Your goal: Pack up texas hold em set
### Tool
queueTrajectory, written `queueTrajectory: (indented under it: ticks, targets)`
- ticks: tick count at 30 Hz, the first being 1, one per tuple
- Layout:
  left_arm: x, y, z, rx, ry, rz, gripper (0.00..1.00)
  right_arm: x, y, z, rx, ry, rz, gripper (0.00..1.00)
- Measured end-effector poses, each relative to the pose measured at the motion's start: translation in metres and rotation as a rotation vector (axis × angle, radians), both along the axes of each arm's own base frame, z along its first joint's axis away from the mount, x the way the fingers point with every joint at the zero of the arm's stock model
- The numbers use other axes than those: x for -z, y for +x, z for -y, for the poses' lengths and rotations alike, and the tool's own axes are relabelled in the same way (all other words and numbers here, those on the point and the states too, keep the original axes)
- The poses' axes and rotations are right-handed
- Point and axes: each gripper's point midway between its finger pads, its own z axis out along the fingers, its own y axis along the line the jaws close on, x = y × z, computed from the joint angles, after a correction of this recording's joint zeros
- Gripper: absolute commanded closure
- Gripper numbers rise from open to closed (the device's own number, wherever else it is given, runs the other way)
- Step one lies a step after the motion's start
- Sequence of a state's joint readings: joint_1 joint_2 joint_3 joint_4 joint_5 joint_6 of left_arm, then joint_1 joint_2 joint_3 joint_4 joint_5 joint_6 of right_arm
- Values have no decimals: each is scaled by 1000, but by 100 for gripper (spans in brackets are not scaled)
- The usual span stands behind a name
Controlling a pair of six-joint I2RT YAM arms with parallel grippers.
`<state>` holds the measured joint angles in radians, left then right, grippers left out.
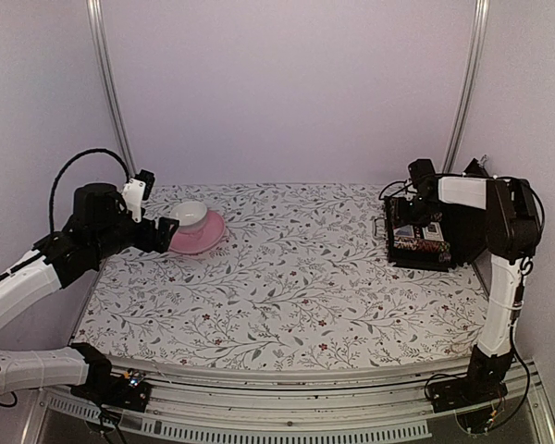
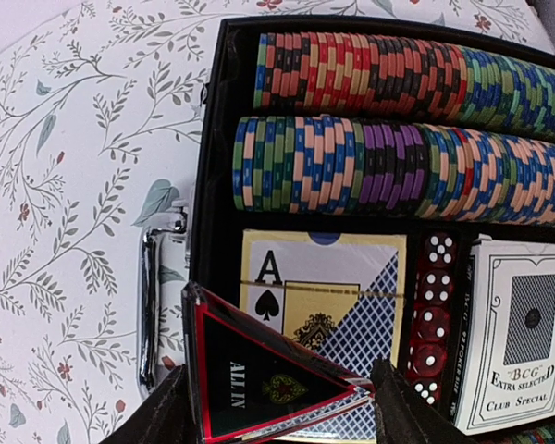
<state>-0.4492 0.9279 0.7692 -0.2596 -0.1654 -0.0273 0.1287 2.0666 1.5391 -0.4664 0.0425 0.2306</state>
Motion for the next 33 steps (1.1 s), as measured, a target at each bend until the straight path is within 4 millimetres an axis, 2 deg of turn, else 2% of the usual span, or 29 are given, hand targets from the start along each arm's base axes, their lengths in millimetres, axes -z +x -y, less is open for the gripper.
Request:
queueTrajectory:
  ticks: [3,9,20,25,33]
  targets:
    - [0,0,0,0,0,0,3,6,6,0,-11,-10,-7,45]
    - [0,0,0,0,-1,0,3,17,1,7,-26,-34,-44,44]
    - [1,0,0,0,0,-4,3,20,5,11,-75,-54,-55,39]
    - [1,0,0,0,0,-4,3,20,6,8,-91,-43,-53,33]
    - [1,0,0,-1,-1,-4,3,16,7,4,-103,-23,-49,17]
